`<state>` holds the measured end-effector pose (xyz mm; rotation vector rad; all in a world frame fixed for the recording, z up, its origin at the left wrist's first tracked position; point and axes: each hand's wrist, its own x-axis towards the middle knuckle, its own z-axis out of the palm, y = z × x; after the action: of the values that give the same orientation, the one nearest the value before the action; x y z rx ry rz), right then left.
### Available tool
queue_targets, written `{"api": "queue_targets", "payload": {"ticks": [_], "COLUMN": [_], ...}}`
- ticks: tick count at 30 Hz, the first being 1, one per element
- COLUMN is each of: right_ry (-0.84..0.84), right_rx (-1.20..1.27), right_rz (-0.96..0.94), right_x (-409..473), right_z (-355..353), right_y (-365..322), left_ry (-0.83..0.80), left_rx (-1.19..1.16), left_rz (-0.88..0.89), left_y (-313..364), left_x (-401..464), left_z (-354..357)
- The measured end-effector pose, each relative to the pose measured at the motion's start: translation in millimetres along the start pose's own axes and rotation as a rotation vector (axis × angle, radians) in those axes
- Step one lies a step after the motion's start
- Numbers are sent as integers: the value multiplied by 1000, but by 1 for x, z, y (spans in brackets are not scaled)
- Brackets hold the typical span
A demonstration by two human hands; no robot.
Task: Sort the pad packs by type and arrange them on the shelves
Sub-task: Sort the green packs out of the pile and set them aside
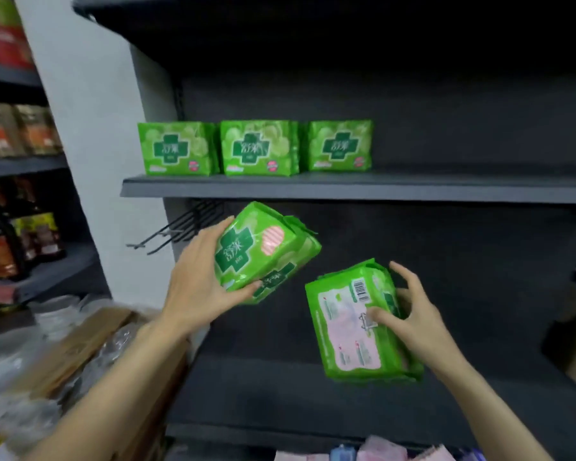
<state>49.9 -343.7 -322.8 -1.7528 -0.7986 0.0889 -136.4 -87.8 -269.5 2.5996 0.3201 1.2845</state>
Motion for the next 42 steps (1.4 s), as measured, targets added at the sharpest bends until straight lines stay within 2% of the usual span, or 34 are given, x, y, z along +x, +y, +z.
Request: {"api": "queue_targets", "payload": {"ticks": [5,12,16,21,26,29,32,37,40,42], "right_ry": [117,242,386,570,679,617,455,256,97,91], "right_rx": [-15,-71,-119,-500,-888,-1128,-1254,-1094,-1255,-1160], "right_rz": [-129,-260,-385,-673,-760,-724,-647,-595,-312,-239], "right_x": [6,28,44,78,128,160,177,183,183,179], "right_z": [-59,-108,-121,-139,-145,-139,-127,-145,-171,-177], "right_y": [-35,-71,-84,-101,-106,-98,-78,-95,-108,-103], "left_ry": [66,-14,-83,-142,79,47,9,157,211,245], "left_rx": [151,311,451,532,442,241,219,222,249,288], "left_rz": [298,431,355,337,195,167,181,228,256,284], "left_y": [58,105,117,103,87,83,80,74,69,69], "left_x": [100,210,255,283,273,253,246,246,243,243], "left_z": [-2,21,49,92,128,150,162,164,166,166]}}
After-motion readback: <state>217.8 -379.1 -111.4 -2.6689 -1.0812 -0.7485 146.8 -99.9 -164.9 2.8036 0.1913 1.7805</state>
